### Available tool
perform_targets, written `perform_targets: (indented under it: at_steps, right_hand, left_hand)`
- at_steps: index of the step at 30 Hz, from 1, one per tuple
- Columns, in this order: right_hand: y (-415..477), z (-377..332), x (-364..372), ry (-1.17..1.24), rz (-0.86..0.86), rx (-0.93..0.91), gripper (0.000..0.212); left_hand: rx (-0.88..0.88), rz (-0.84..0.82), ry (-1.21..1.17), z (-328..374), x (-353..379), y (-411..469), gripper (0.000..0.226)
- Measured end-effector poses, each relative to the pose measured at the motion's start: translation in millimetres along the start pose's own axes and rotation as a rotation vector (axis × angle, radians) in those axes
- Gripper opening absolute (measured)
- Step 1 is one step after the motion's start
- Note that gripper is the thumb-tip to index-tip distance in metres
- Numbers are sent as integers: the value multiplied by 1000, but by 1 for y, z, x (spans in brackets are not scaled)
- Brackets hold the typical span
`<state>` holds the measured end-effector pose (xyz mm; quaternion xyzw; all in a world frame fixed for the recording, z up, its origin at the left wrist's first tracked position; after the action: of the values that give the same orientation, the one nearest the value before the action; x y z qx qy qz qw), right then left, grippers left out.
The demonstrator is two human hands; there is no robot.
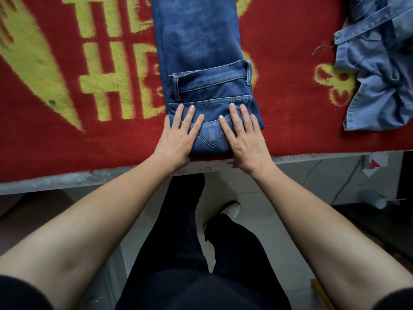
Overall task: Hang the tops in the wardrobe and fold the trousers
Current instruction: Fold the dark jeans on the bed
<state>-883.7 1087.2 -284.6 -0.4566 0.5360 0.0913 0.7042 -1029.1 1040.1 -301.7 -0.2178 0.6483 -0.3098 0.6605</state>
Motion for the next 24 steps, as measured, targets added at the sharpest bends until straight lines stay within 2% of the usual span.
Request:
perform_targets:
  at_steps: [5,11,15,18,21,24]
  right_hand:
    - [-4,7,-14,73,-85,-51,95]
    - [-30,16,-61,263,-127,-107,97]
    - [-75,12,-86,412,-101,-180,78]
    - [-105,13,-90,476,-179,-181,67]
    - [-109,31,-100,549,-279,-109,68]
    - [-87,59,-127,612,-265,-68,72]
  left_hand:
    - [14,-101,-149,-2,-12,-5,107]
    - [-20,-102,-377,-2,-52,-43,94]
    - [-63,-105,-512,15,-65,-93,92]
    - [-85,-146,-709,29,-60,-125,83]
    - [-122,-52,-854,19,-78,-135,58]
    - [-160,39,-1083,-8,-104,-125,45]
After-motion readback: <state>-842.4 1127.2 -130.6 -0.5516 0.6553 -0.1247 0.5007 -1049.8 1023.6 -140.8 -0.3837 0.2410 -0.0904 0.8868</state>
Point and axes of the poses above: each hand's wrist, its own y-axis towards the middle knuckle, its own x-axis out of the palm, z = x × y, the point moved 8 cm from there along y, towards the middle knuckle, and after that the axes turned 7 degrees about -z, right-handed, at the moved point
